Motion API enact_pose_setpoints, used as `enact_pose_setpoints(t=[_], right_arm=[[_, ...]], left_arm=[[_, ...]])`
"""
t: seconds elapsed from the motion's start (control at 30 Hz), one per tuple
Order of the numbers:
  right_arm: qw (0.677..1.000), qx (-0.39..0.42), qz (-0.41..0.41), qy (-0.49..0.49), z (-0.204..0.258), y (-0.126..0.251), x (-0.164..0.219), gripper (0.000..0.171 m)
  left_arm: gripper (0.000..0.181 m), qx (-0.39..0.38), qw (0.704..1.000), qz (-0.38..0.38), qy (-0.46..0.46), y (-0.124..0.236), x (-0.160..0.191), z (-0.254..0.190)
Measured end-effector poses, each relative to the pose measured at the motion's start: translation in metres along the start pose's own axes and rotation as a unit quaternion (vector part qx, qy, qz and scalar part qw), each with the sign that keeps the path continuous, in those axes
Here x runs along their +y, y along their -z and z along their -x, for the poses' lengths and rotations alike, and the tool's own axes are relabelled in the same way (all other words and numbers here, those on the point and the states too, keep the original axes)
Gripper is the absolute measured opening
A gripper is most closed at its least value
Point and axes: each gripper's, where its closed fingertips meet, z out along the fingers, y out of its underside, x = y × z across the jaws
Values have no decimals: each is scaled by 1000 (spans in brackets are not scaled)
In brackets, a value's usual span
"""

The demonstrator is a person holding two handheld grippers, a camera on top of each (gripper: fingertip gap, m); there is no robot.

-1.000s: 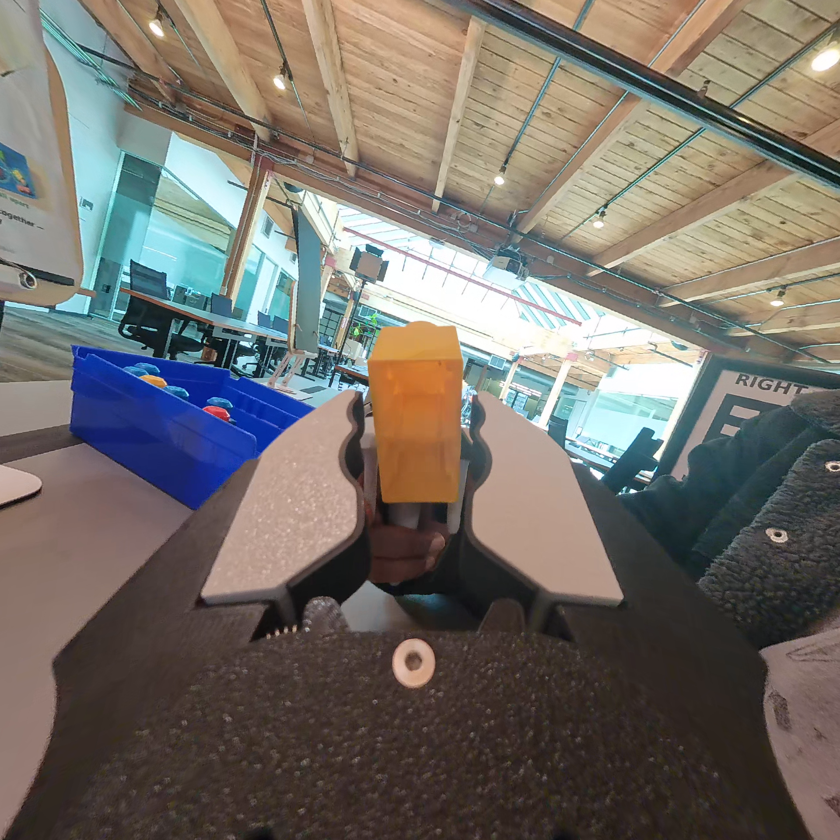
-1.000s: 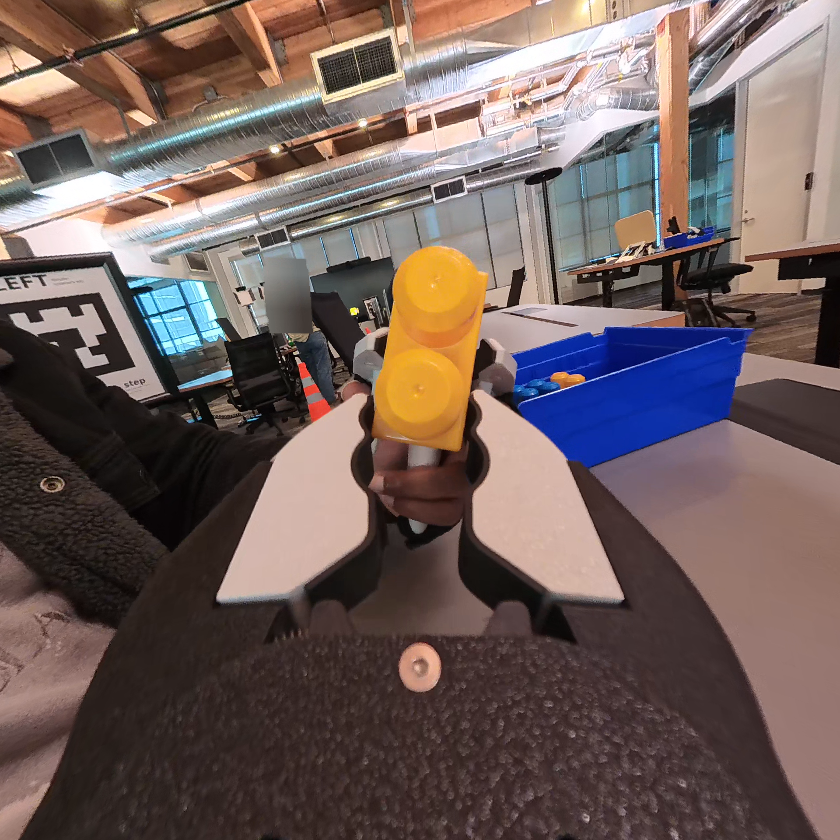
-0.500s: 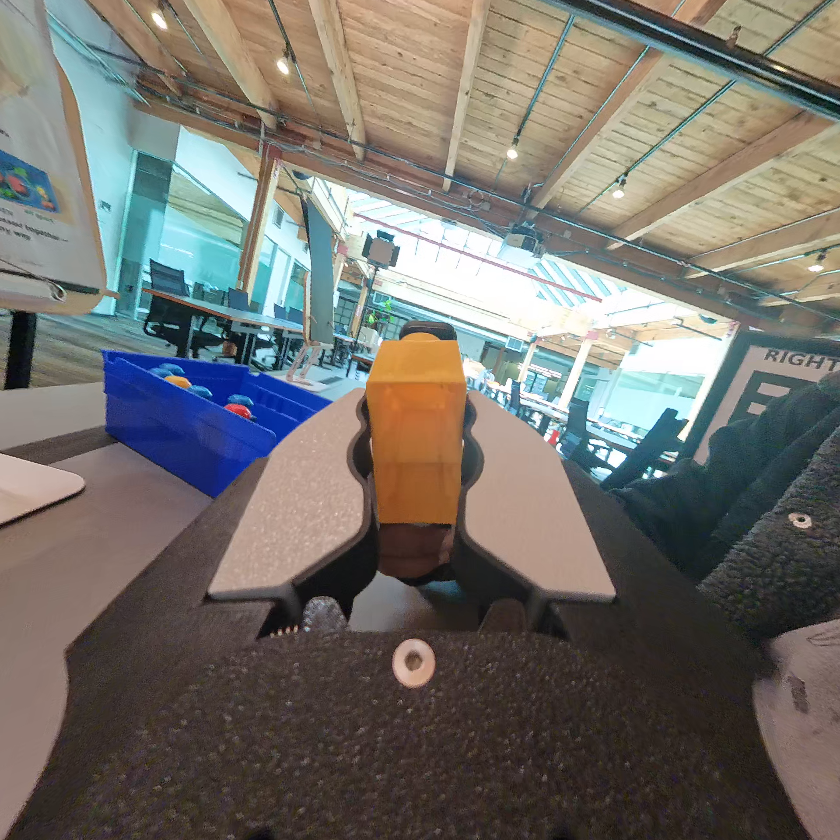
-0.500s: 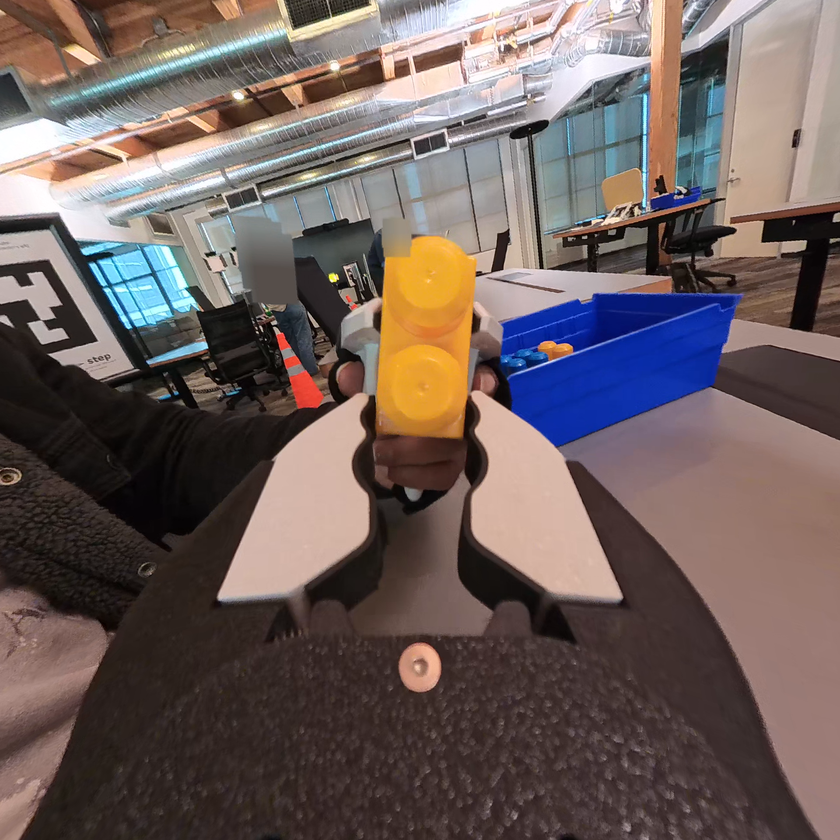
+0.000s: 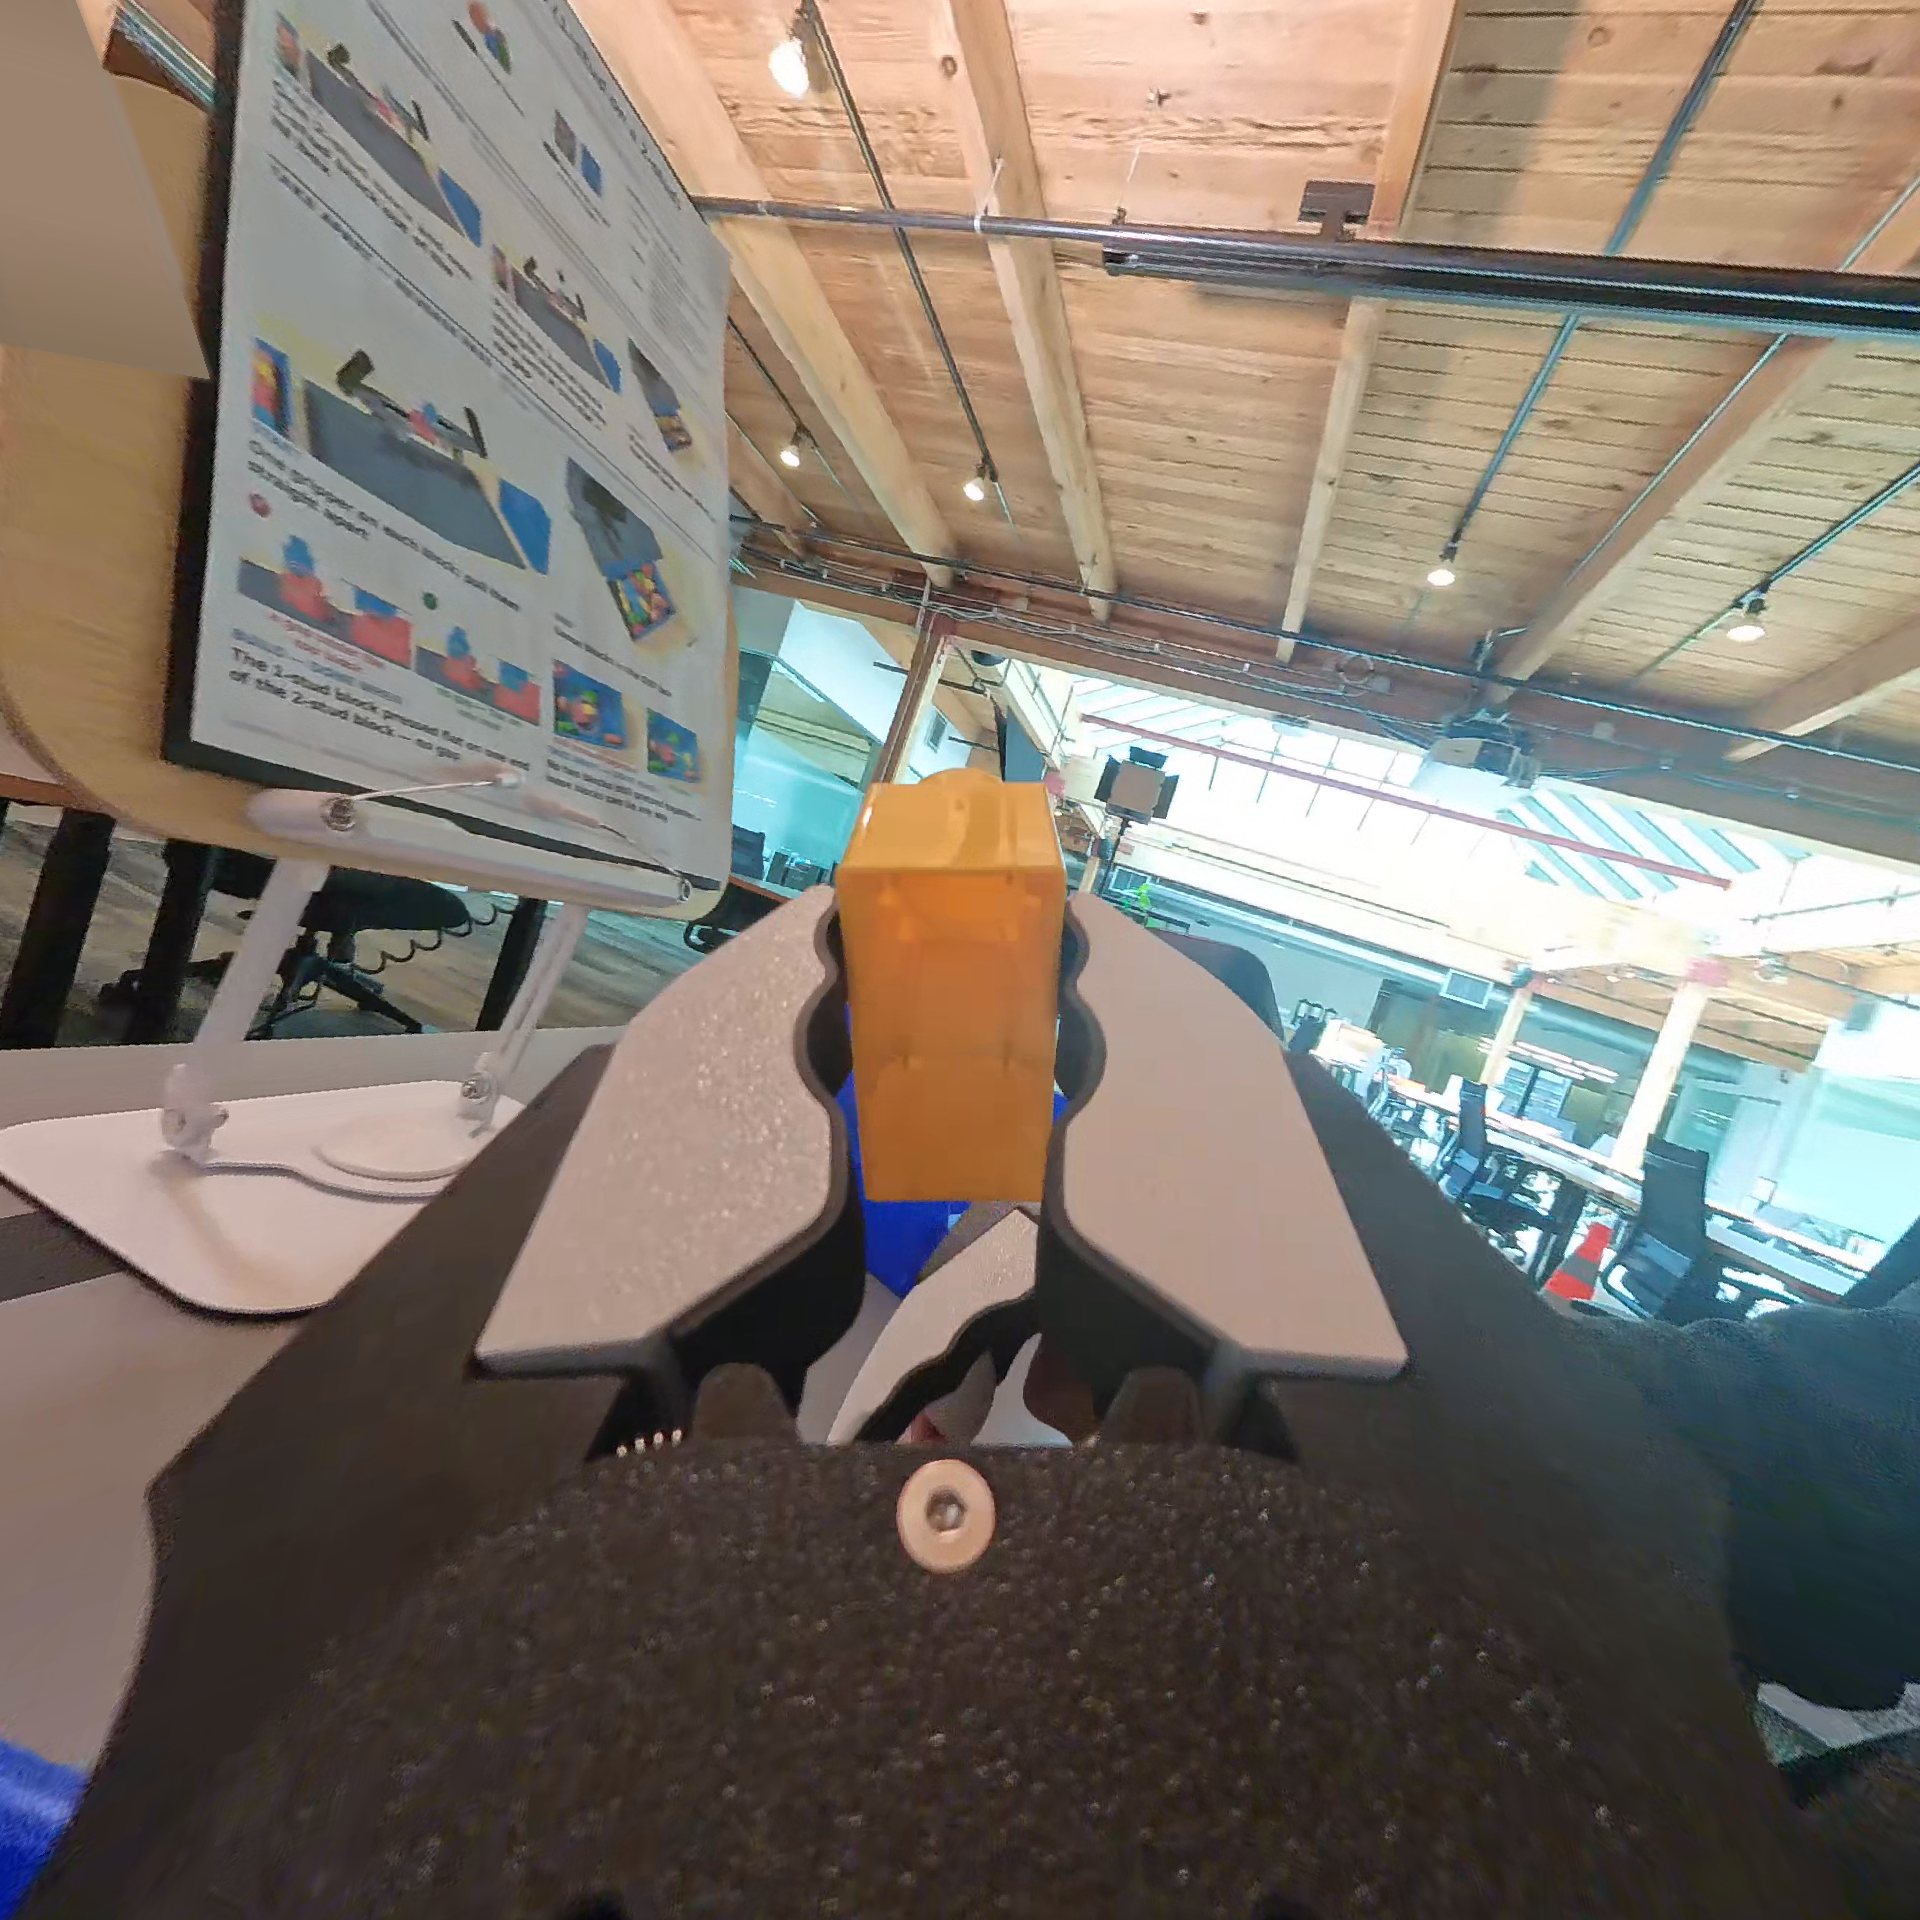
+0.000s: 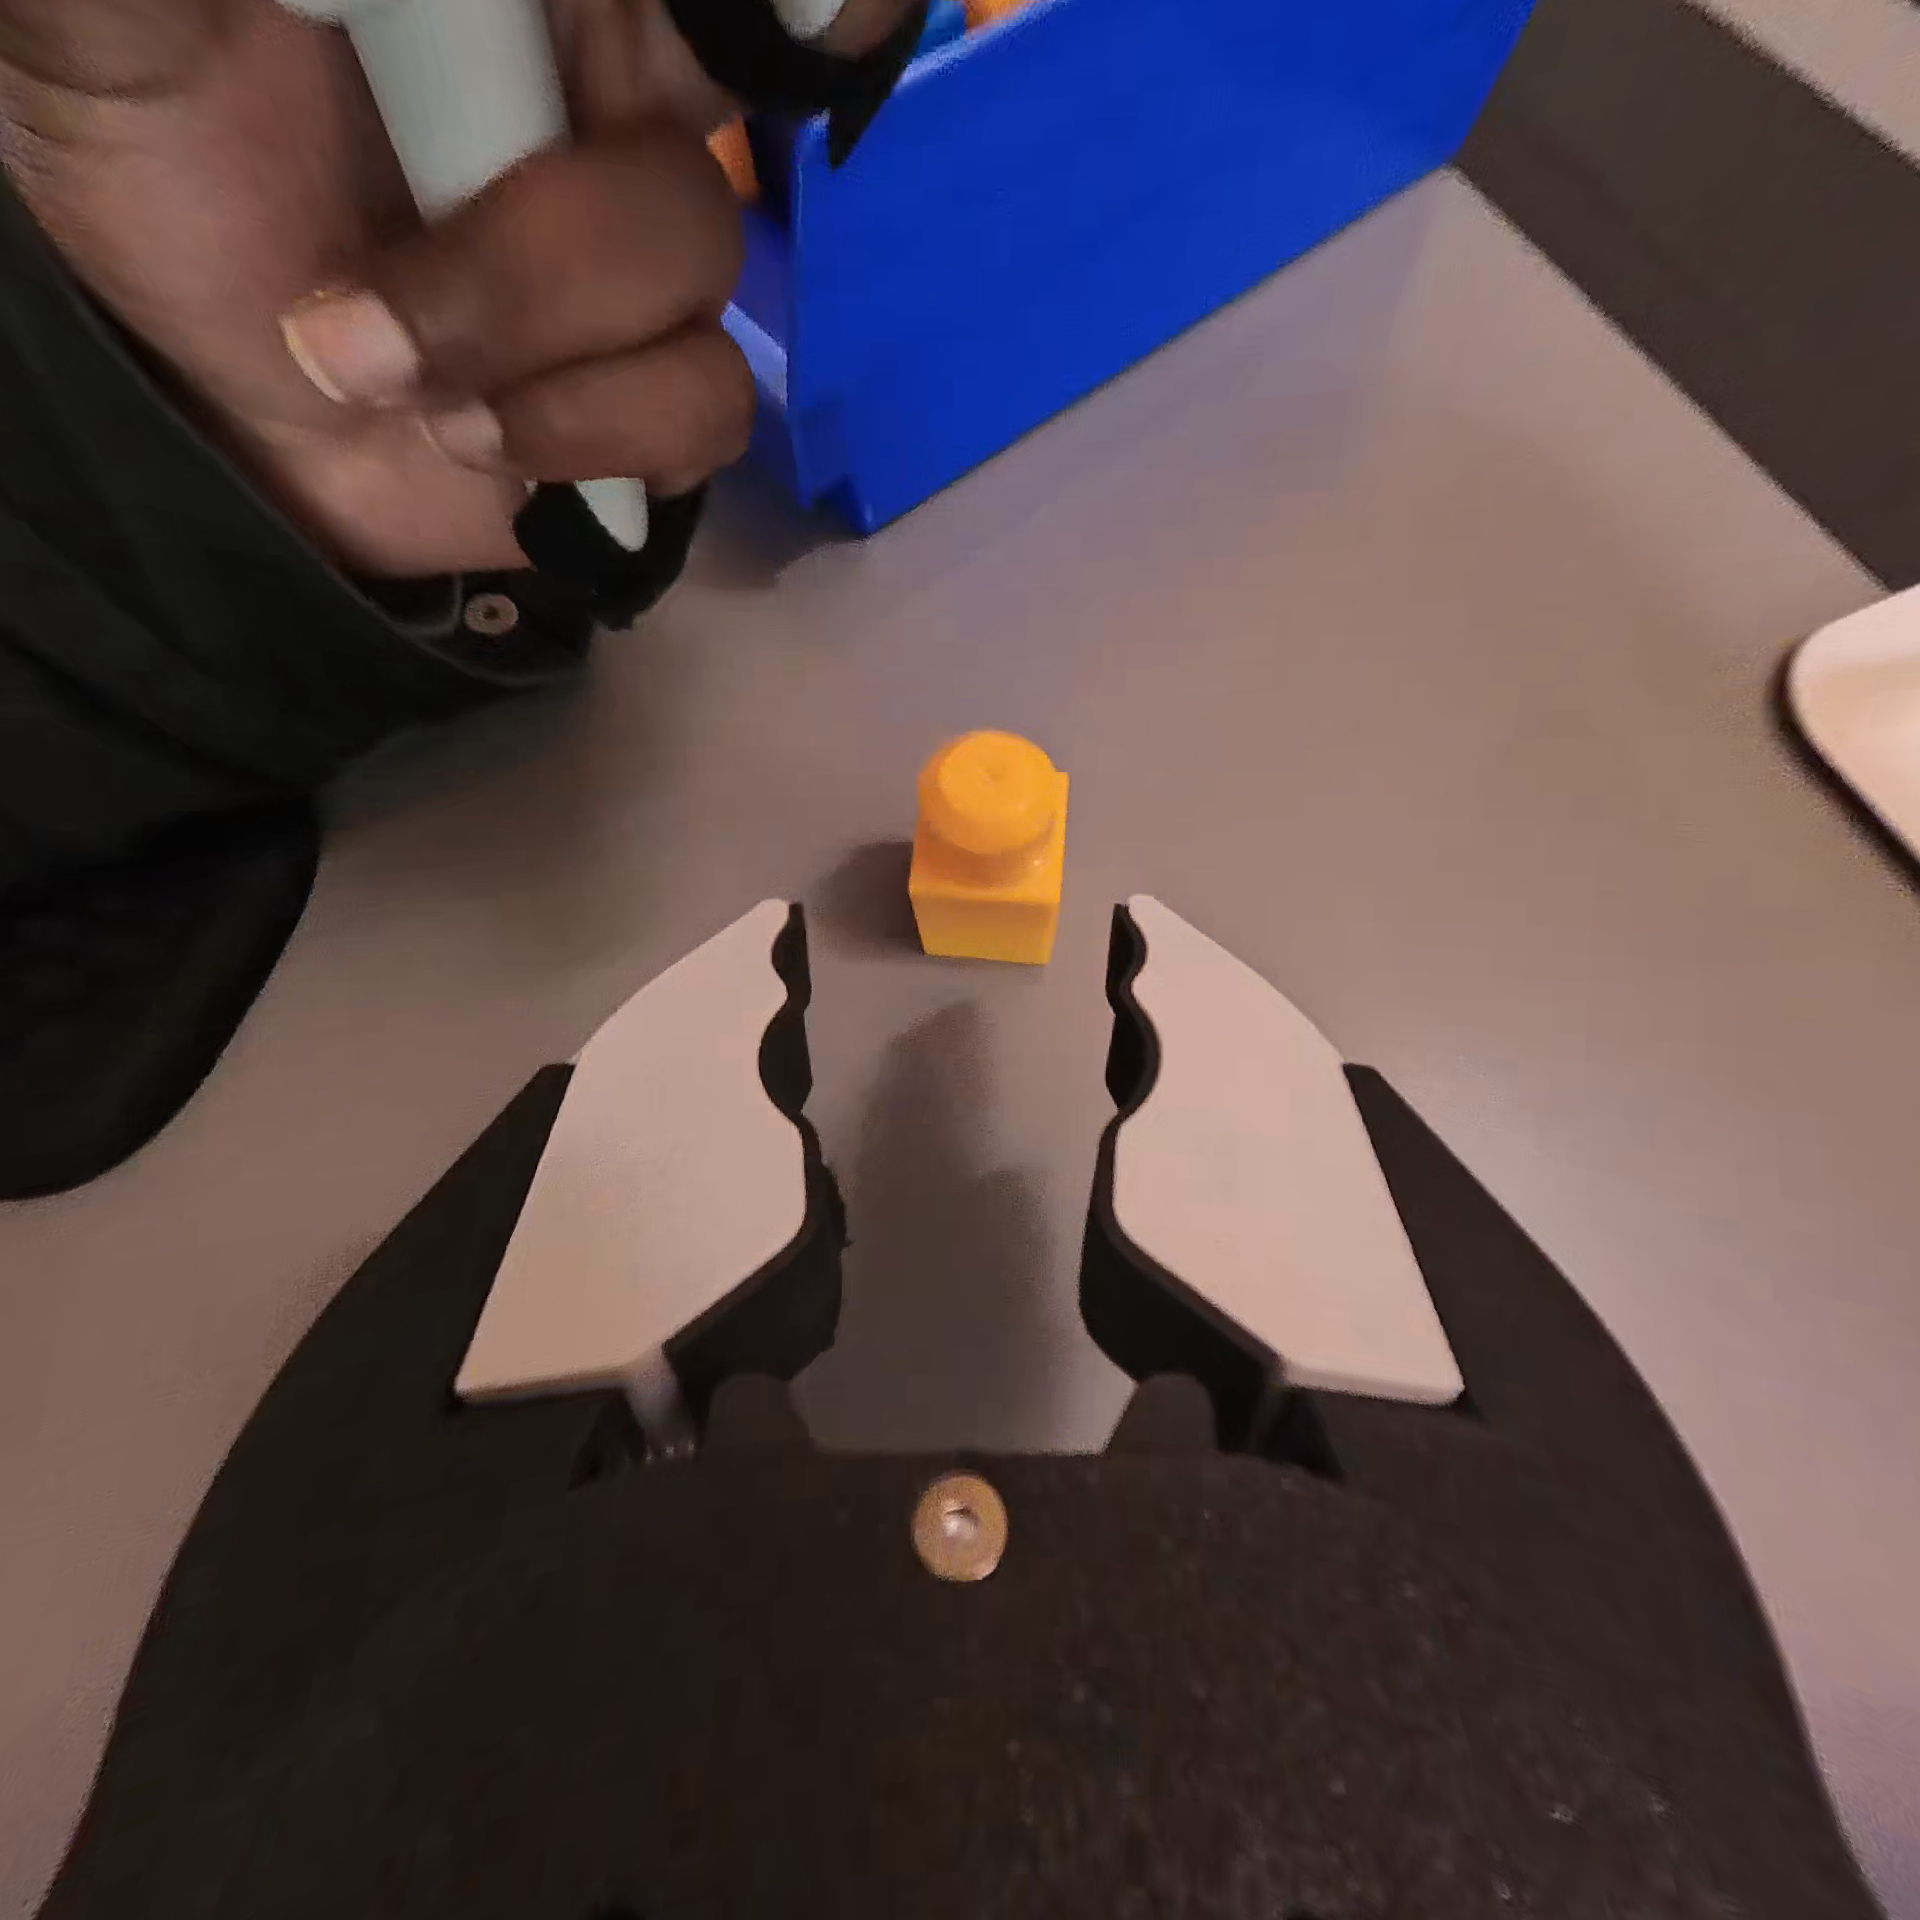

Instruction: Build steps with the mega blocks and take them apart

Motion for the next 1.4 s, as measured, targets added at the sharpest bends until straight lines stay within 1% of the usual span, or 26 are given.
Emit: enact_pose_setpoints(t=[0.1,0.23,0.33,0.4,0.57,0.63,0.7,0.77,0.83,0.9,1.0,1.1,1.17,1.23,1.3,1.4], right_arm=[[998,12,56,4,2,-17,-1,57],[991,36,129,9,-3,-29,1,56],[986,46,163,10,-8,-35,3,54],[984,47,174,11,-9,-38,3,53],[982,46,185,9,-12,-42,7,40],[983,44,177,13,-13,-41,8,35],[988,43,148,14,-15,-34,2,35],[995,32,93,4,-17,-21,-15,35],[1000,13,14,7,-19,1,-39,35],[996,-12,-82,14,-18,30,-65,35],[972,-65,-223,16,-13,83,-97,35],[937,-120,-329,7,-8,132,-110,35],[917,-147,-370,-4,-7,154,-110,35],[903,-164,-398,-15,-8,168,-108,35],[893,-173,-414,-25,-8,175,-103,35],[888,-178,-423,-28,-6,174,-96,35]], left_arm=[[36,-11,1000,3,-11,4,-1,6],[36,-22,1000,-4,-19,10,-8,12],[36,-30,999,-8,-22,14,-11,17],[37,-38,999,-12,-25,16,-15,20],[36,-55,997,-33,-30,27,-29,28],[36,-63,997,-42,-28,33,-34,33],[36,-65,997,-46,-23,35,-36,35],[36,-63,997,-46,-21,35,-35,35],[36,-55,997,-42,-19,33,-33,32],[37,-38,998,-41,-12,29,-31,25],[37,-2,1000,-22,-4,21,-23,12],[37,39,999,5,5,11,-9,-5],[37,68,997,25,11,4,1,-18],[37,96,994,45,12,-2,11,-32],[37,120,990,68,13,-9,23,-45],[37,143,985,91,13,-17,39,-61]])
